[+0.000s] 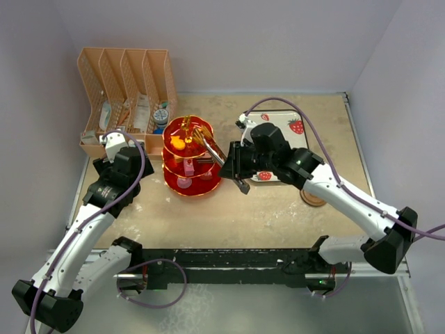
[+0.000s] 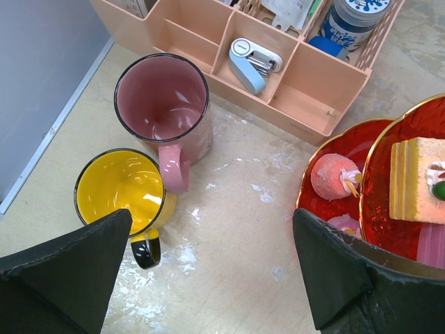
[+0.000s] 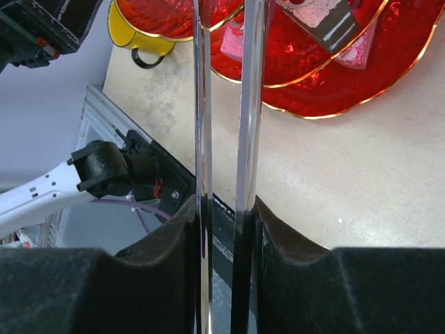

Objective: Serve the afternoon tea
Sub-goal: Place the desert on the desert table.

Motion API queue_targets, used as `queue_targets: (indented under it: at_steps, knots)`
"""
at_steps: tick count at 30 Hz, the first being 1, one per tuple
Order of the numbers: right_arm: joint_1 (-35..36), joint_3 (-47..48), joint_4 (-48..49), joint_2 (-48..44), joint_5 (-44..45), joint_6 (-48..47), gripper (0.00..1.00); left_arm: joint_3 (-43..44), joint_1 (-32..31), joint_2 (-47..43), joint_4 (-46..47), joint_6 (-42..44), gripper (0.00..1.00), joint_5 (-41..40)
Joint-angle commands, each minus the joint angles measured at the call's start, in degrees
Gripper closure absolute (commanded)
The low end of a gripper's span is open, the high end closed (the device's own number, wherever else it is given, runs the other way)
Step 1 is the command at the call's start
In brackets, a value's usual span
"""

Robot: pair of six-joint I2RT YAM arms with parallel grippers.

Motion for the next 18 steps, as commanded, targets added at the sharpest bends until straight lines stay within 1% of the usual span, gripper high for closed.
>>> queue_targets:
  at_steps: [1,5,18]
  knots:
    - [0.23,3.59,3.1,0.31,0.54,-1.3,0.7,0.0,-0.19,-0.52,1.48,-0.02,0.04,-0.49]
    - [0.21,4.43,2.68,0.75,1.12,-1.32,0.64,0.01,-0.13,-0.52,1.47,-0.03,0.04,-0.49]
    - [0.26,5.67,1.72,-1.58,1.85,-0.99,0.6,0.02,-0.15,-0.47,1.46,-0.03,0.04,-0.45]
